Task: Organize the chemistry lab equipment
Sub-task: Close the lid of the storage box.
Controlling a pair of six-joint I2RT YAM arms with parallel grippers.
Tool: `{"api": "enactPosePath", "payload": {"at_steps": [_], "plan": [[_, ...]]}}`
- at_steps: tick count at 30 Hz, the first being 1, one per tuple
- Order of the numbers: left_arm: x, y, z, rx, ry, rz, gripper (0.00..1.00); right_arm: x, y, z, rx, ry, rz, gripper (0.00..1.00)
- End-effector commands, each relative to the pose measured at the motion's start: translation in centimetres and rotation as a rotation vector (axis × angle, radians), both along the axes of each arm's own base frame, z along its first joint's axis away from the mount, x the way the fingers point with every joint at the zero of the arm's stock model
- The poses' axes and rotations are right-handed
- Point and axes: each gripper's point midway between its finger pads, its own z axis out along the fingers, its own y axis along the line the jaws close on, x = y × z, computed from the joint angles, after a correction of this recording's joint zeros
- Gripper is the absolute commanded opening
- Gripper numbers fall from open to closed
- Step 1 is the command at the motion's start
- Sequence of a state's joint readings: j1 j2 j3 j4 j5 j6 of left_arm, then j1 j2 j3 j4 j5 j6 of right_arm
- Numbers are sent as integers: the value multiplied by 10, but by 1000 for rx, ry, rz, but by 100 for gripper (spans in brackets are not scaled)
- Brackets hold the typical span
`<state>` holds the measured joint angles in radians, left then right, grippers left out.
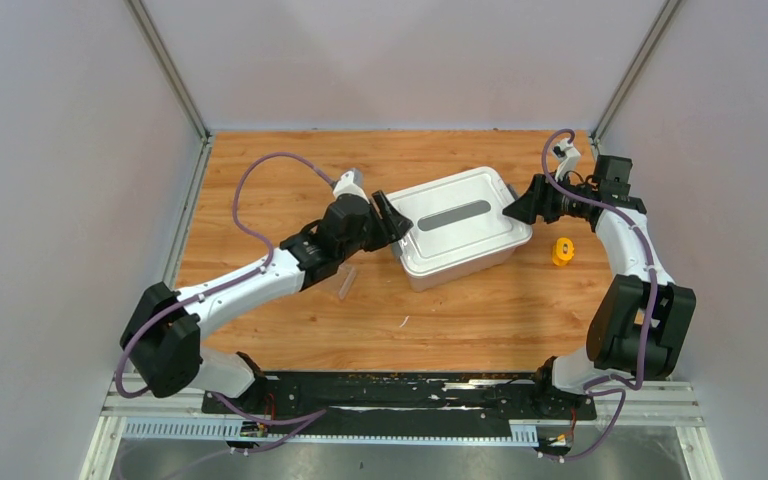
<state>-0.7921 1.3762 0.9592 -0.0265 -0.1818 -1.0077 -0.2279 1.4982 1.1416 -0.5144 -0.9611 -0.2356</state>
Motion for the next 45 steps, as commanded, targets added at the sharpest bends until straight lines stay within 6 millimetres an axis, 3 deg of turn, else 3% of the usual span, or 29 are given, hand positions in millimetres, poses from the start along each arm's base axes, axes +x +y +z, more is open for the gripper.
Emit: {"api": "enactPosePath", "payload": {"at_steps": [1, 7, 16, 21, 23, 27, 28, 35, 40, 45], "plan": [[3, -12, 7, 7, -9, -28, 67, -5, 9, 9, 38, -21, 52, 66], [4, -13, 8, 36, -14, -39, 66, -6, 10, 10, 42, -20, 57, 66], [9, -12, 47, 95, -160, -98, 67, -6, 11, 11, 43, -23, 60, 66], [0, -5, 66, 153, -307, -187, 72, -8, 11, 12, 37, -33, 72, 66], [-6, -1, 65, 154, -353, -212, 77, -8, 11, 13, 30, -42, 77, 66], [-18, 15, 55, 111, -383, -188, 98, -9, 10, 17, 10, -69, 82, 66], [-20, 20, 53, 93, -385, -173, 100, -9, 10, 18, 8, -73, 82, 67], [-24, 23, 16, -80, -299, -167, 100, -11, 11, 19, 12, -76, 89, 67], [-23, 20, 1, -136, -267, -146, 100, -11, 12, 19, 16, -77, 95, 67], [-23, 4, -6, -233, -272, -192, 100, -12, 13, 19, 24, -71, 102, 67]]}}
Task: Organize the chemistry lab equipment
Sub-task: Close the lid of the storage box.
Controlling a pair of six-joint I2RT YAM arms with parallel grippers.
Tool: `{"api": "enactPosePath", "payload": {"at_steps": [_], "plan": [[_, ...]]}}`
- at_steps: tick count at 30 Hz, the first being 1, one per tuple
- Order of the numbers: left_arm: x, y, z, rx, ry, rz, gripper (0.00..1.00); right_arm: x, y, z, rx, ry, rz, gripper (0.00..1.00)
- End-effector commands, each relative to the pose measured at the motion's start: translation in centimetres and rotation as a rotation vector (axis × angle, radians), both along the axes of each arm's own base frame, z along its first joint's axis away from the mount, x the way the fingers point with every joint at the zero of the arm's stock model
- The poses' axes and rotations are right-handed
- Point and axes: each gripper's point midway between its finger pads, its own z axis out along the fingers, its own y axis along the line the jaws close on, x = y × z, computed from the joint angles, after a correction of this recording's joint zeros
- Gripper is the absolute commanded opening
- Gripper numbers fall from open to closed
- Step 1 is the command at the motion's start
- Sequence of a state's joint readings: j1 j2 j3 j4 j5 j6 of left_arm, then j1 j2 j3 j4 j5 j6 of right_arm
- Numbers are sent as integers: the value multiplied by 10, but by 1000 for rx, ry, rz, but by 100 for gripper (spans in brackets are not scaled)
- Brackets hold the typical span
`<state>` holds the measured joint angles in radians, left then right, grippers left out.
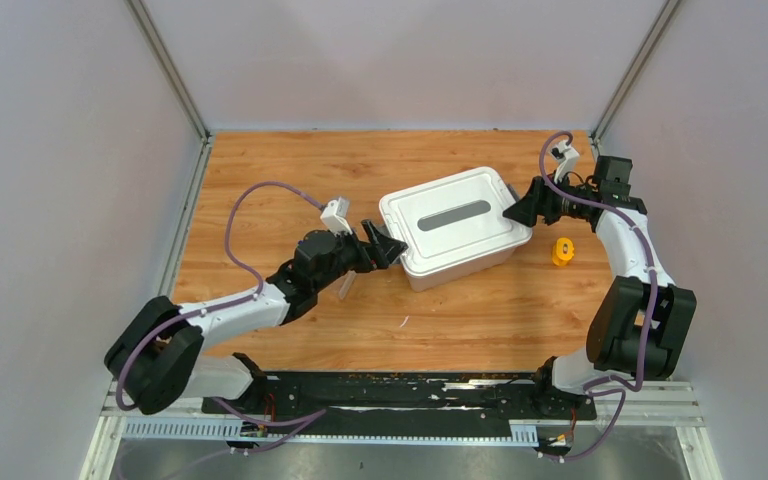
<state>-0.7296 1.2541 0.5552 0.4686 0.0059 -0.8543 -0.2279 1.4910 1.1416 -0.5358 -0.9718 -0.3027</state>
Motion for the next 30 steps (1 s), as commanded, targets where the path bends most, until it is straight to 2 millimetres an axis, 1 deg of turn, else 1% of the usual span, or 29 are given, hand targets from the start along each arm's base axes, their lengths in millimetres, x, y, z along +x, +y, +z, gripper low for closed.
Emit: {"api": "enactPosePath", "payload": {"at_steps": [1, 3, 6, 11, 14, 17, 18, 21, 22, 24, 25, 27, 30], "plan": [[5, -21, 24, -174, -59, -48, 100, -10, 13, 19, 50, -34, 68, 67], [8, -27, 18, -194, -47, -60, 100, -10, 13, 19, 52, -35, 71, 67], [11, -30, 13, -200, -40, -55, 100, -11, 13, 20, 53, -37, 74, 67], [15, -34, 12, -221, -35, -56, 99, -10, 14, 19, 61, -31, 78, 67], [15, -38, 13, -244, -34, -68, 96, -11, 15, 19, 60, -32, 81, 66], [14, -38, 17, -260, -33, -69, 90, -11, 14, 21, 59, -37, 80, 67], [13, -36, 20, -260, -35, -68, 86, -11, 14, 20, 59, -36, 81, 67], [16, -30, 21, -217, -16, -29, 84, -11, 14, 19, 63, -33, 82, 67], [16, -27, 14, -172, 4, -18, 84, -11, 15, 19, 63, -33, 83, 66], [18, -25, 12, -128, 29, -4, 84, -11, 15, 19, 64, -31, 83, 66], [19, -26, 14, -114, 36, -3, 83, -11, 15, 19, 65, -32, 84, 66], [21, -28, 12, -81, 66, -4, 79, -11, 15, 19, 65, -30, 83, 66], [21, -33, 11, -35, 92, -9, 78, -11, 15, 19, 65, -29, 82, 66]]}}
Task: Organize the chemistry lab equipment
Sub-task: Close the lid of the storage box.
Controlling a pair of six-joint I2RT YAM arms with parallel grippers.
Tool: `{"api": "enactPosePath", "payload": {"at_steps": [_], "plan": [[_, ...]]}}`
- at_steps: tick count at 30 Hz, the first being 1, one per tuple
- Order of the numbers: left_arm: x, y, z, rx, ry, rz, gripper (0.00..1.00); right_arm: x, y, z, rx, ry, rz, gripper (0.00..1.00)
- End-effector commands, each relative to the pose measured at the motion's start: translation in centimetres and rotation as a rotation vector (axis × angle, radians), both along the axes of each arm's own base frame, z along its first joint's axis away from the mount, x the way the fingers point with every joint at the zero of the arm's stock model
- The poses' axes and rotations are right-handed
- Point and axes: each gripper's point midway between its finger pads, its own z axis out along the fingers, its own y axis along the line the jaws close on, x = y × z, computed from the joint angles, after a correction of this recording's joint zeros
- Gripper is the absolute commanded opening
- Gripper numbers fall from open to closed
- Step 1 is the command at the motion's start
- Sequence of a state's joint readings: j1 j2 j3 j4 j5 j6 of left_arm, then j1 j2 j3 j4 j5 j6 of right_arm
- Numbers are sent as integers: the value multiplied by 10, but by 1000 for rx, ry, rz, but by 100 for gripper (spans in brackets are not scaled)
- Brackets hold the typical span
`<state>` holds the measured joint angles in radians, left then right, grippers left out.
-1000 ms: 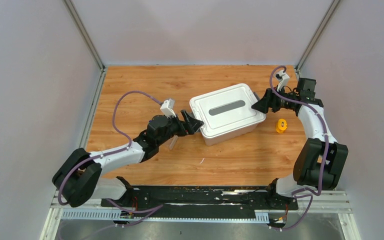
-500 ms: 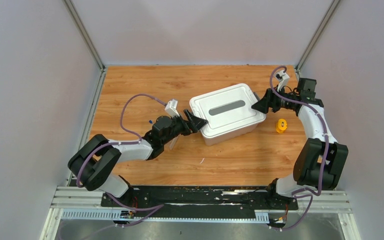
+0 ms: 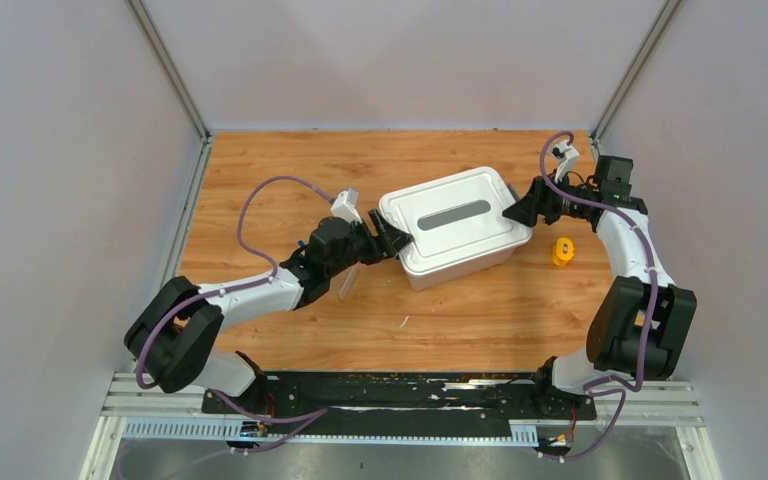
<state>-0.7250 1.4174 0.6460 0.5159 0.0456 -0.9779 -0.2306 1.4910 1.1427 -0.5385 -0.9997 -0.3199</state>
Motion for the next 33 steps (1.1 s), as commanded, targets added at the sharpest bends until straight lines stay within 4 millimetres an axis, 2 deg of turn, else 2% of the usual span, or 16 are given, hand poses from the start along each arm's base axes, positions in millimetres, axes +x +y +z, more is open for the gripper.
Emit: {"api": "enactPosePath", "payload": {"at_steps": [1, 6, 10, 13, 21, 28, 33], "plan": [[4, -8, 19, 58, -10, -5, 77, -9, 12, 16, 53, -13, 59, 66], [5, -10, 22, 124, 7, -12, 72, -9, 13, 16, 56, -10, 61, 67], [9, -4, 25, 172, -3, 19, 71, -9, 13, 16, 56, -13, 61, 66], [10, -2, 23, 205, 0, 19, 67, -9, 13, 16, 57, -10, 62, 66], [14, -7, 15, 231, 10, 6, 39, -10, 13, 17, 58, -12, 64, 66], [24, 4, 18, 312, -33, 28, 41, -9, 12, 19, 39, -28, 61, 67], [44, 20, 12, 386, -41, 15, 42, -8, 6, 28, -10, -78, 33, 68]]}}
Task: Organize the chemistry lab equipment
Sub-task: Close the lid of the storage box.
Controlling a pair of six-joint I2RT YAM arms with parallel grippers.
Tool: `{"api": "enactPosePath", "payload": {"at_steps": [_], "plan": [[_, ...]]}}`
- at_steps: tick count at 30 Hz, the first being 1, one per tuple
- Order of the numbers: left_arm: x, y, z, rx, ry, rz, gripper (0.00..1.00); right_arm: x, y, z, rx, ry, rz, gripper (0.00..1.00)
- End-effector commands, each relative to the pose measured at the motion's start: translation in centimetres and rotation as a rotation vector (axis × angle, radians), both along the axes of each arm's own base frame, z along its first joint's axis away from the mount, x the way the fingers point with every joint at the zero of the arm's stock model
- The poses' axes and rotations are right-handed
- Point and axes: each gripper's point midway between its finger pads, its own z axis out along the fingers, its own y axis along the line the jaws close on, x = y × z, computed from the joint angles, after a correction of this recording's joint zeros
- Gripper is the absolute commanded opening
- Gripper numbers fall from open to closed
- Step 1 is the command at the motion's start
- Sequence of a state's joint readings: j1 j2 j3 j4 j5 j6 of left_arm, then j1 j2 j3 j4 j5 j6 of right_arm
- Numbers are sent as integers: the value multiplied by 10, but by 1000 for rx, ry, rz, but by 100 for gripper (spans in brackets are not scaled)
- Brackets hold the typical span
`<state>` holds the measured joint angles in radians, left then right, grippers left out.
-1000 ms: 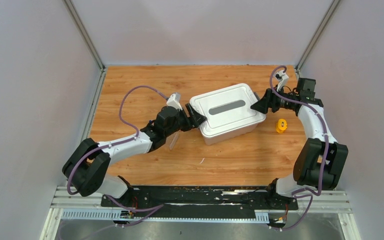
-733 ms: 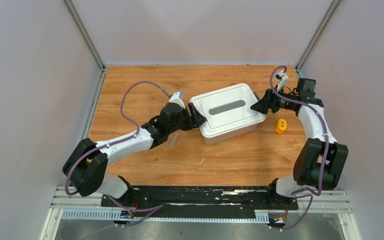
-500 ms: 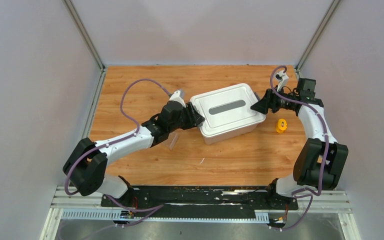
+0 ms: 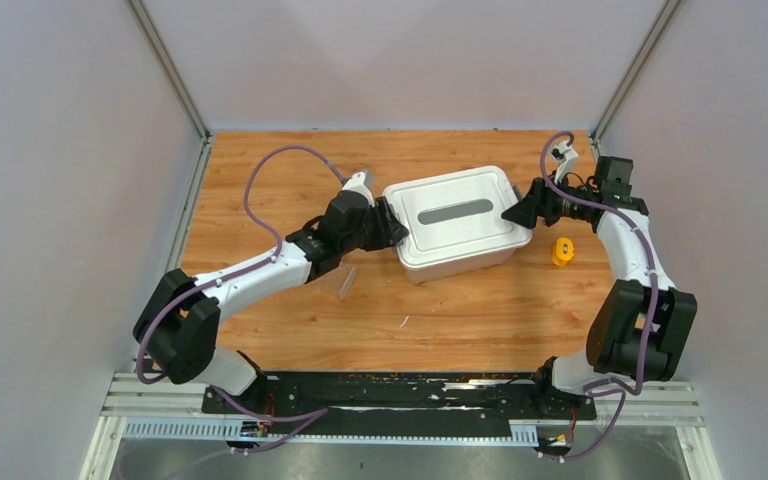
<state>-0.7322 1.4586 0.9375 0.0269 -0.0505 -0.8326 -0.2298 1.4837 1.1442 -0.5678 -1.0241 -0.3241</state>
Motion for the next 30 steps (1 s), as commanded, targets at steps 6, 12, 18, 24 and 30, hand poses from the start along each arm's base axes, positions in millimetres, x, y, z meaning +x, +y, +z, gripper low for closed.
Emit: {"api": "enactPosePath", "payload": {"at_steps": [6, 12, 18, 24, 30], "plan": [[52, 38, -2, 145, -59, -17, 40, -3, -2, 32, -22, -109, -3, 69], [70, 42, -10, 177, -24, -51, 40, 6, -15, 25, 29, -57, -81, 74], [74, 40, -17, 176, -8, -88, 40, 27, -25, -10, 190, 161, -191, 78], [72, 38, -17, 169, -10, -108, 40, 40, -25, -45, 280, 325, -220, 81], [70, 35, -19, 158, -6, -125, 40, 31, -7, -57, 481, 455, -81, 81]]}}
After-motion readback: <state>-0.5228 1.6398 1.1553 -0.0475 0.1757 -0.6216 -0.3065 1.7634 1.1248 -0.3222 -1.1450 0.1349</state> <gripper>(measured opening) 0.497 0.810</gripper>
